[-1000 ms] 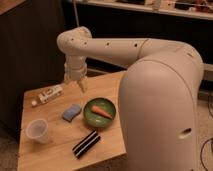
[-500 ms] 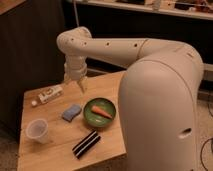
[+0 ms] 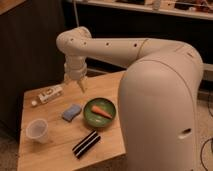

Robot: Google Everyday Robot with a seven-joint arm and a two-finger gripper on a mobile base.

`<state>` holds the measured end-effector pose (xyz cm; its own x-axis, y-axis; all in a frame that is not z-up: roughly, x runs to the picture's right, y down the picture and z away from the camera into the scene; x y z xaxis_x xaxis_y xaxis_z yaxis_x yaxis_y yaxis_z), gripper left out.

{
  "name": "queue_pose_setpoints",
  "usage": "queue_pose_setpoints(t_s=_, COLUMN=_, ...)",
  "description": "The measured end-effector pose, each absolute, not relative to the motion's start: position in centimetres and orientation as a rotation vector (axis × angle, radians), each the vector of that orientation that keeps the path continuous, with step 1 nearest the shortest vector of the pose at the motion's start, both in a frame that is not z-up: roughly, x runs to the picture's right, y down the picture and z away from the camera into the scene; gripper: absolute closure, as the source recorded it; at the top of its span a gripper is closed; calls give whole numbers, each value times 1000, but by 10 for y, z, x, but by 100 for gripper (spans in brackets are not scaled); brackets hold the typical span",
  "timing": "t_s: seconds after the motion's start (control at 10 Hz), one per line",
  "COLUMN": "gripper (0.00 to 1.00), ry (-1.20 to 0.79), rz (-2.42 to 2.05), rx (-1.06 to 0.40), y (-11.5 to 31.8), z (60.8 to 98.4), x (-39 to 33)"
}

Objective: Stand the bottle upright

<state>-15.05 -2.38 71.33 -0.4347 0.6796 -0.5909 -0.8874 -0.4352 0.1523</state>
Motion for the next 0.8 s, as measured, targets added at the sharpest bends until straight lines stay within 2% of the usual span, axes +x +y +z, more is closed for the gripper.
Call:
queue_pose_setpoints(t_s=0.3, gripper=35, ry=425, rz=1777, rx=-500, y=-33, z=717, x=-161)
queue_pose_setpoints(t_s=0.8, gripper=35, ry=289, rz=1322, rx=-625, y=-40, z=723, x=-153)
